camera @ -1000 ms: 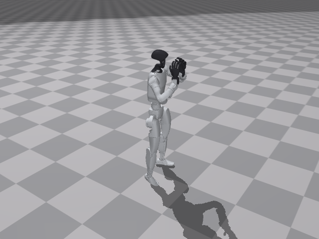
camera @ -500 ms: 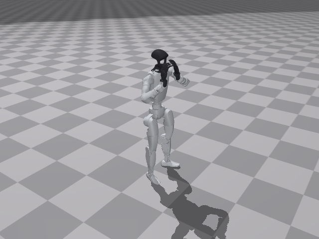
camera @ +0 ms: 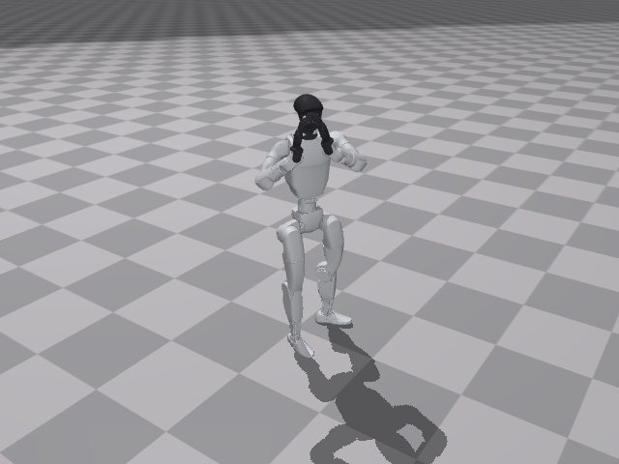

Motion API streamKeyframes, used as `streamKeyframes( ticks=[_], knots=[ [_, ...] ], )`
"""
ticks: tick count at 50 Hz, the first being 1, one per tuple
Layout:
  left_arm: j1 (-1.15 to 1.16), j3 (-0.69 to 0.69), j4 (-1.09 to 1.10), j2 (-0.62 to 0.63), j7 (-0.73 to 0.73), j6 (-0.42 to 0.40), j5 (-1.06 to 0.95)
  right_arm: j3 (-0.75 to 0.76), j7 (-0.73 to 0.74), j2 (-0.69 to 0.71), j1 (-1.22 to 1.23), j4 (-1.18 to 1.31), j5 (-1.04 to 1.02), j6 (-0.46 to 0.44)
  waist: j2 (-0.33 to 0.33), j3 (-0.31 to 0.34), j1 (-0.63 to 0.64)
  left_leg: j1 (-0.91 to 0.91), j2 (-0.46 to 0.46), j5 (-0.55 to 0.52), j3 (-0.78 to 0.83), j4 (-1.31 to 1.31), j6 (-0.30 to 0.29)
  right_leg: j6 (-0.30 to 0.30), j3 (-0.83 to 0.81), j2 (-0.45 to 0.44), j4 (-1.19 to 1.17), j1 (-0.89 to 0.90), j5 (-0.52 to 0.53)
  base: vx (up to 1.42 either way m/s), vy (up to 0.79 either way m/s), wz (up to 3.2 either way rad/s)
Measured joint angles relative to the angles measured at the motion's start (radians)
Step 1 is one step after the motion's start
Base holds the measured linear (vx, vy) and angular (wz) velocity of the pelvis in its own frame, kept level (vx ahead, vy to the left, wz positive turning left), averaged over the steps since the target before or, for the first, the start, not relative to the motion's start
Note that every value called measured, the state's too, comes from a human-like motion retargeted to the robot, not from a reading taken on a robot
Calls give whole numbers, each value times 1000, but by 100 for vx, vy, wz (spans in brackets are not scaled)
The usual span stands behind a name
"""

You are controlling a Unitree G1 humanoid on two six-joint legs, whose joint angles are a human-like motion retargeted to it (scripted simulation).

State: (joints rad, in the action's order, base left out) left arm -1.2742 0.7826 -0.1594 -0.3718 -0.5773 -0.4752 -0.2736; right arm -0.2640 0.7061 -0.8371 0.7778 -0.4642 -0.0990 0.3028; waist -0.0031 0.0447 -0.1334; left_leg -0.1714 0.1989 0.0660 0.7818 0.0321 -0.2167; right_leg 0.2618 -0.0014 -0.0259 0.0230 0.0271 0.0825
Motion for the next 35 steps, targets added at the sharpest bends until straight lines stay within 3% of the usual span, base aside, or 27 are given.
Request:
streamKeyframes(
  ticks=[3, 8, 15, 20, 22, 27, 32, 35],
  knots=[
    [14, -27, 1, 12, -27, 21, -9, 33, 32, 37, -15, 35, 59, -7, 2, -3, -6, -12, -1, 1, 20, 0, 3, 0, 18, -3, 7, -5, 4, 1, 1, -37],
    [-62, 62, 68, 108, -85, 46, 0, -137, 20, 72, 97, 40, -9, -46, 3, -13, -13, -28, -2, 1, 50, 1, 5, 0, 44, -10, 17, -12, 10, 2, -1, -32],
    [-11, -33, 24, -29, -64, 35, 33, 8, 43, 58, 24, 70, 57, -16, 17, -6, -29, -42, 1, -1, 77, -1, 6, 0, 66, -18, 28, -19, 17, 1, -1, -16],
    [-52, 49, 56, 83, -64, 59, -22, -150, 8, 86, 126, 57, 13, -55, 6, -20, -30, -48, 0, 2, 86, -3, 8, 0, 75, -18, 32, -23, 15, 0, 0, 0],
    [-64, 64, 70, 70, -87, 47, -4, -184, 51, 73, 159, 76, -43, -73, 11, -22, -36, -48, 2, 1, 88, -5, 8, 0, 76, -19, 31, -23, 15, 0, 0, 0],
    [-13, 5, 62, -46, -18, 39, -64, -95, 31, 59, 91, 112, 60, -52, 18, -15, -44, -48, 6, 3, 84, -12, 12, 0, 75, -19, 29, -26, 12, 0, 0, 0],
    [-30, 41, 110, 47, -7, 71, -114, -163, -6, 113, 135, 112, 42, -83, 8, -26, -37, -53, 8, 5, 83, -14, 15, 0, 77, -19, 30, -32, 7, 0, 0, 0],
    [-52, 58, 124, 33, -28, 70, -41, -203, 10, 95, 174, 121, -27, -99, 11, -29, -41, -53, 9, 4, 81, -15, 16, 0, 77, -20, 27, -33, 3, 0, 0, 0]
  ],
)
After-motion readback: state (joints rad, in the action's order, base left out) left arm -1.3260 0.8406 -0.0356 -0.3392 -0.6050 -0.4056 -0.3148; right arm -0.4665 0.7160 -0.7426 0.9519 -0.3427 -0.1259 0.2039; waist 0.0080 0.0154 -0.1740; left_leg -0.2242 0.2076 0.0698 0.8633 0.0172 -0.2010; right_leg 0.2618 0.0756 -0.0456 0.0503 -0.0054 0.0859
